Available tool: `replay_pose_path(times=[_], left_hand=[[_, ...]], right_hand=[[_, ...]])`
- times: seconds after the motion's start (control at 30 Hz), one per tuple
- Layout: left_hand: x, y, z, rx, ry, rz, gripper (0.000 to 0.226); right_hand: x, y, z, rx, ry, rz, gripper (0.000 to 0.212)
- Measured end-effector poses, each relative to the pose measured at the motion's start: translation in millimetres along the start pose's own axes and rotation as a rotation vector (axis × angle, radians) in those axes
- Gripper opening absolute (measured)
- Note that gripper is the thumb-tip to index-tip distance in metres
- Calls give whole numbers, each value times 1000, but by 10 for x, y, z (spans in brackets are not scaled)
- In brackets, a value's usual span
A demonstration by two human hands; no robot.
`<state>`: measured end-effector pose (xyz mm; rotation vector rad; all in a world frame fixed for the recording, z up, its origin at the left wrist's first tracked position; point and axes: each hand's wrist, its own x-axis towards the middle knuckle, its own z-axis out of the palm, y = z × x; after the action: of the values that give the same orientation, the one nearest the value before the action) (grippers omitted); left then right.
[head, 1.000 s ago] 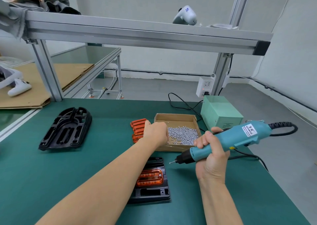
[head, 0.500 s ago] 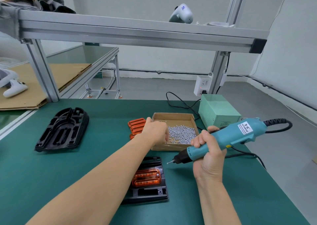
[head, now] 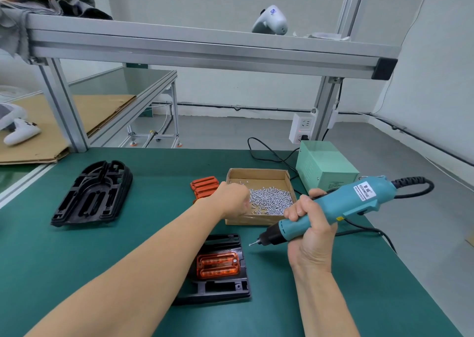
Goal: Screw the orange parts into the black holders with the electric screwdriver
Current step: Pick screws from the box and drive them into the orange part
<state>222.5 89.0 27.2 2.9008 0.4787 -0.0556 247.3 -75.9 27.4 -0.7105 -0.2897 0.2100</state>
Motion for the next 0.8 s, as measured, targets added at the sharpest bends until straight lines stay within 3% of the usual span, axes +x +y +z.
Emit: replay_pose_path(times=[0.23,0.37,0.67,0.8], left_hand=[[-29,-68,7,-143,106,-22,6],[-21,-71,2,-170,115,-9,11],[58,34,30,-94,113,8,8],[83,81,-21,-39,37,9,10]], right_hand=[[-14,6,-8,2,2,15,19],[-9,10,-8,0,13,15,19],[0,19,-11,-11,15,10,17],[0,27,-14,-14,14,7,18]])
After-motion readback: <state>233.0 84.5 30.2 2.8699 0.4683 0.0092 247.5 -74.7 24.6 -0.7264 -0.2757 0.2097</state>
